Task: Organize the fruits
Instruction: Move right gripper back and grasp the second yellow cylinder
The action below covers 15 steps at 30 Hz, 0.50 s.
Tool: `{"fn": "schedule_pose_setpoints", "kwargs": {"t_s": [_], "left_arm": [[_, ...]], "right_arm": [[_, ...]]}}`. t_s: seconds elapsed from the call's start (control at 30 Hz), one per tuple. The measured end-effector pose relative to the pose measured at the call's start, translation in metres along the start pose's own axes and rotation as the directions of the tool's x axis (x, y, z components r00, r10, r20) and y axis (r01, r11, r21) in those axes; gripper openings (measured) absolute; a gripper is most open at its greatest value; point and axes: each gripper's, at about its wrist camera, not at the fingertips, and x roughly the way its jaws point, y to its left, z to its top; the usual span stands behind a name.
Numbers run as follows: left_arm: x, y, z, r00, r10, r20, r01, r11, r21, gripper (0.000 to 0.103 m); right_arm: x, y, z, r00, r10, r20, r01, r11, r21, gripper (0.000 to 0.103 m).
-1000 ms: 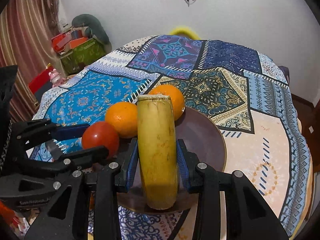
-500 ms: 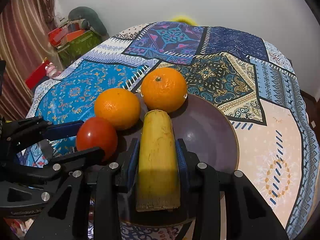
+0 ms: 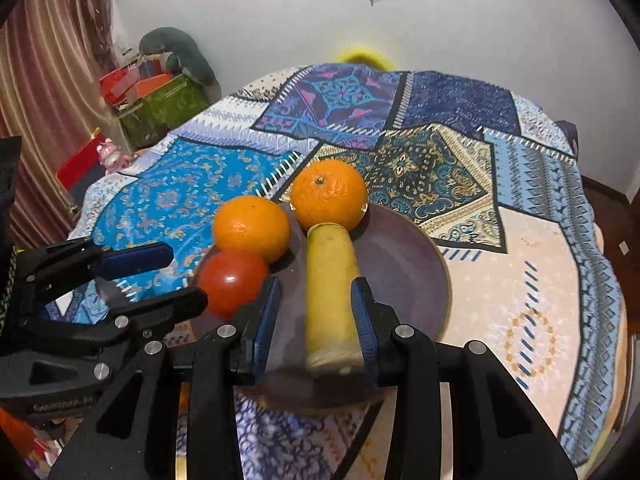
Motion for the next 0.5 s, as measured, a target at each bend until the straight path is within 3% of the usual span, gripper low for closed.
{"fn": "schedule_pose_setpoints", "kwargs": {"t_s": [0.5], "left_arm": [[-0.089,-0.008,-0.029,0.998,0.032,0.056,-0.032,0.999,0.002,0.059]], "right_arm": [[-0.085,0.045,-0.03,0.995,-0.025,0.101,0.03,0.998,-0.051,0.034]]}}
